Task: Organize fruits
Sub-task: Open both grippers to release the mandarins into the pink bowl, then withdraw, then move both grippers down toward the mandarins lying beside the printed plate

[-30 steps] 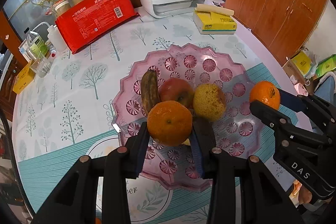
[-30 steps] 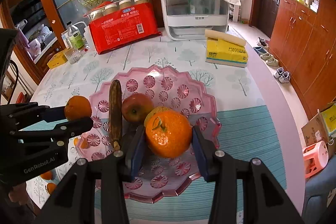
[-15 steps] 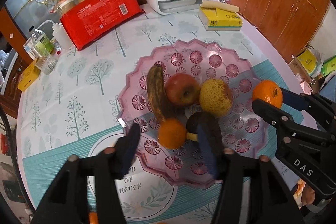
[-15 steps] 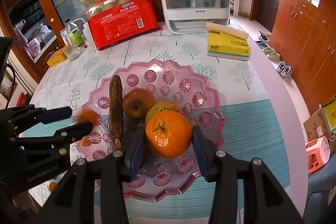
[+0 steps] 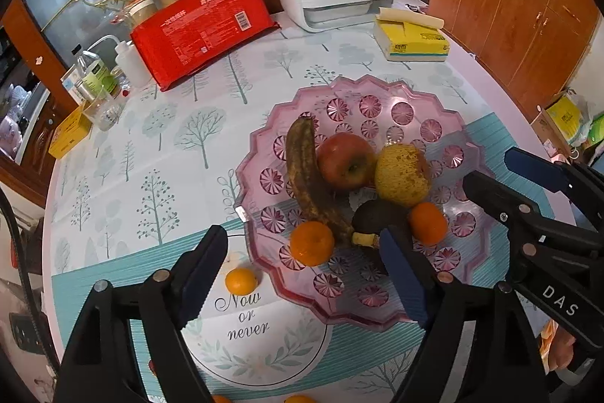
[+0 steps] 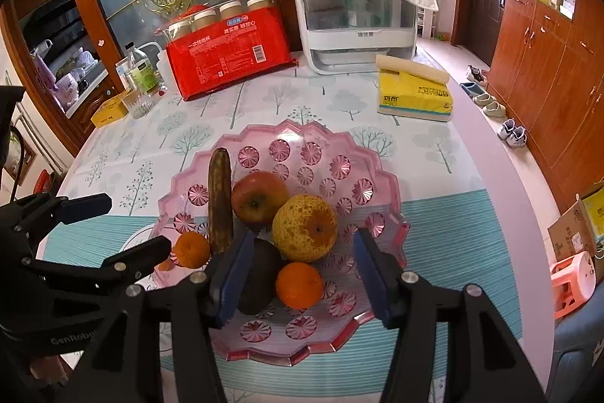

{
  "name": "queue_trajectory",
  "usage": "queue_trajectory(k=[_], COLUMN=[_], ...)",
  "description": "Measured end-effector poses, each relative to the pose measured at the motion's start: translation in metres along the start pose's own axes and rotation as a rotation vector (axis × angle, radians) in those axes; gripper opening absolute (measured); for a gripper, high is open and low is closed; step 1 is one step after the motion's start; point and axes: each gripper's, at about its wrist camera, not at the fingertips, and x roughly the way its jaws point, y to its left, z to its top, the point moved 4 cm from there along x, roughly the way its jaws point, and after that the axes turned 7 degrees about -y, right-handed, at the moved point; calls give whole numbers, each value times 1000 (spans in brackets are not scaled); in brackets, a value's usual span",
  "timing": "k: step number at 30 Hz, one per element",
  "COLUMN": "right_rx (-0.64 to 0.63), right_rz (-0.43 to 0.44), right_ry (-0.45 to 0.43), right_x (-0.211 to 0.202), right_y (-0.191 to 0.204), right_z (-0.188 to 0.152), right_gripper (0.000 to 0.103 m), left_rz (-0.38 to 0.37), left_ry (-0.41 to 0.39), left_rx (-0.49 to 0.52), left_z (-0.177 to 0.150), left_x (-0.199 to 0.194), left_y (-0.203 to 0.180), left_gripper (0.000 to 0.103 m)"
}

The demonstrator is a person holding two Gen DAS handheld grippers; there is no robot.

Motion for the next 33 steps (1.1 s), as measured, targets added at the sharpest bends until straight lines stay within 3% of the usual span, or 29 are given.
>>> queue_trajectory(k=[20,33], right_rx=[8,3], right_rz=[9,-16], right_ry=[-43,-100], right_x=[-29,-67], right_y=[19,53], right_z=[-6,-9], right_gripper=[56,56], left_rz=[19,12], left_ry=[-30,-94], left_rx=[-22,-36], left_z=[-14,-33], left_x=[-42,-86], left_y=[15,55], left_gripper=[83,86])
